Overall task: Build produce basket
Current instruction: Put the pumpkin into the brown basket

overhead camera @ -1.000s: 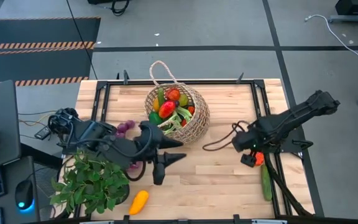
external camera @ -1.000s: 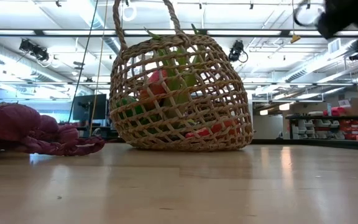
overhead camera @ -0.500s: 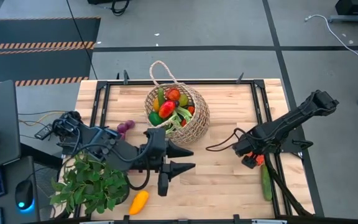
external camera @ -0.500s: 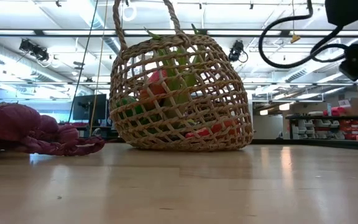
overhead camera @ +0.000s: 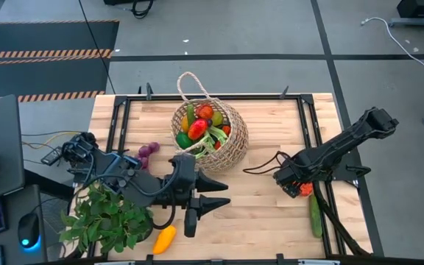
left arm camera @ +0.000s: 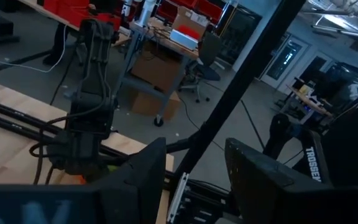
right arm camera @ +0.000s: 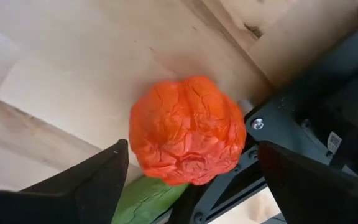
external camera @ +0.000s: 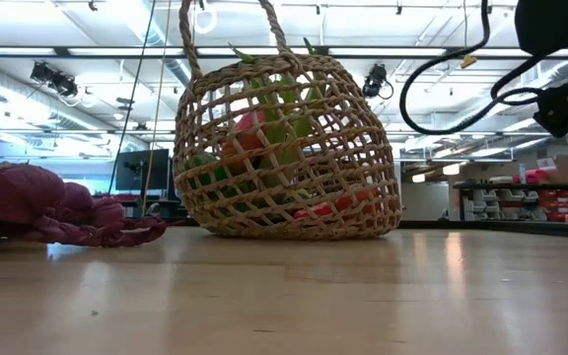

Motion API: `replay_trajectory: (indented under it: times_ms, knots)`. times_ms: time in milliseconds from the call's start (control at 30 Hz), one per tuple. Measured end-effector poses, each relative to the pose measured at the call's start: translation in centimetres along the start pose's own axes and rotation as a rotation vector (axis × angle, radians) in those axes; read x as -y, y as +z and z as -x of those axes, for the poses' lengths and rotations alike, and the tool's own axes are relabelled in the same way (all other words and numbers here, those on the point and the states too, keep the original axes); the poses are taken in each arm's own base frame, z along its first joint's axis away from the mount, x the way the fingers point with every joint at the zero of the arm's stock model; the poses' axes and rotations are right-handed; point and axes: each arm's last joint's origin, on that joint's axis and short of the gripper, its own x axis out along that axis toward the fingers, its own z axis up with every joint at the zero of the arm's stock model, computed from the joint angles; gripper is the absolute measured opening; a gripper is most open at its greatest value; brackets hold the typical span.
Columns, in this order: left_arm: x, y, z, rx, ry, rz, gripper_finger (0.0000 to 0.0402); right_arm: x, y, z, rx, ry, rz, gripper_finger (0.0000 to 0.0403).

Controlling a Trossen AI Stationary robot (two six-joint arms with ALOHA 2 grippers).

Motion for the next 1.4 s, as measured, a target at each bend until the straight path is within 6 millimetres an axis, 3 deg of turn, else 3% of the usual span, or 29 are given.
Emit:
replay_trajectory:
  times_ms: [467,900,1133,1267,1400]
  knots:
    - [1.8,-1.1,1.4,-0.035,-0.060,0.006,0.0172,-1.4,0.8,-2.0,-0.077,-0.106,-0.032,0.0348]
    - [3.1,-2.1,2.5,-0.072,-0.098,0.002,0.0172,-2.6,0.9,-2.9,-0.208,-0.066,0.016,0.0348]
    - [2.8,-1.9,2.2,-0.067,-0.086,0.001,0.0172,-3.3,0.8,0.2,-0.081,0.037,0.056,0.0348]
    - [2.6,-1.7,2.2,-0.063,-0.080,0.002,0.0172,-3.6,0.5,3.6,0.047,0.123,0.059,0.0347]
    - [2.3,-1.3,2.0,-0.049,-0.072,0.009,0.0172,-3.7,-0.2,8.4,0.224,0.259,0.085,0.0347]
